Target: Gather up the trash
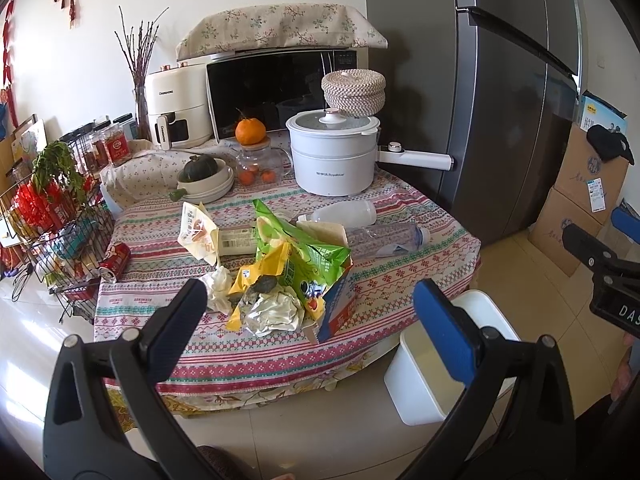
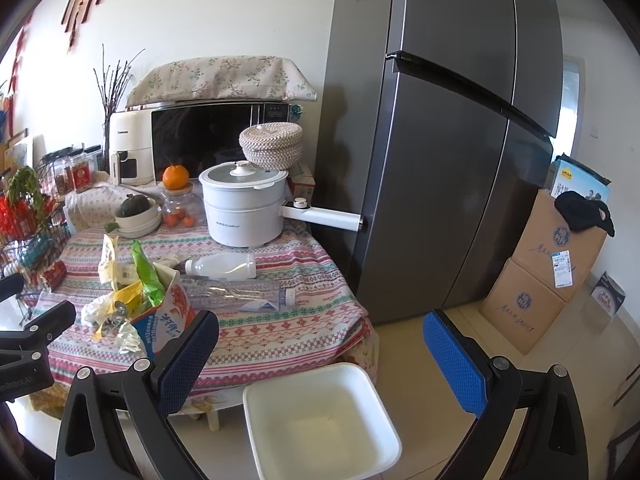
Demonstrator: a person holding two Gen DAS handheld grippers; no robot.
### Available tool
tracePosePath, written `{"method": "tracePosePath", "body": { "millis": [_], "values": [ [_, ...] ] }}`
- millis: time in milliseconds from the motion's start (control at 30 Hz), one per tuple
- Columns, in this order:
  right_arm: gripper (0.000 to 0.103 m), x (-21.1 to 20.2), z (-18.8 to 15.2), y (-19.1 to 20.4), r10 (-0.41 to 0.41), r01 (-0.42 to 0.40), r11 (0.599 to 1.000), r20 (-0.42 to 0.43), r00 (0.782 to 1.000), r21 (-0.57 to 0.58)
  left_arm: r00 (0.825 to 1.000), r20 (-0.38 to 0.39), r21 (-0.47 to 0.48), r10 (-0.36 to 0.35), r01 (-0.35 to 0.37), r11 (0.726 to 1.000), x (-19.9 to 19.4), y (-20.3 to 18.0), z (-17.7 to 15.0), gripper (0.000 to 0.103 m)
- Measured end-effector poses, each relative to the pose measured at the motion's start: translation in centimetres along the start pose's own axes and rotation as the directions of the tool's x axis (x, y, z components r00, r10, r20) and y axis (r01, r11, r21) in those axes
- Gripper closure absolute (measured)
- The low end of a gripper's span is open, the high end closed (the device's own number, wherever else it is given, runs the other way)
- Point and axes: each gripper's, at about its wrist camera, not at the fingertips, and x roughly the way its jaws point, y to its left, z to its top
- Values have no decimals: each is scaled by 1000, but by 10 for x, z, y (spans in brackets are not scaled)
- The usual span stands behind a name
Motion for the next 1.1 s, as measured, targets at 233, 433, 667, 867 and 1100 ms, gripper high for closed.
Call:
{"method": "tracePosePath", "body": {
  "millis": [233,433,667,867,1100],
  "values": [
    [0,0,0,0,-1,1,1000,1,1000,-1,1000,10,2,1,-1,1000,-1,0,0,1],
    [0,0,0,1,-2,2,1000,1,1000,1,1000,16,5,3,-3,1000,-1,0,0,1],
    [0,1,0,1,-2,2,1000,1,1000,-1,1000,15,11,7,-7,1000,-2,0,1,1],
    [0,1,-1,1,0,0,1000,-1,1000,-2,1000,8,8,5,-5,1000,-2,1,1,1],
    [0,2,0,1,-2,2,1000,2,1000,-2,1000,4,4,1,-1,1000,-2,2,1,1]
  ]
}}
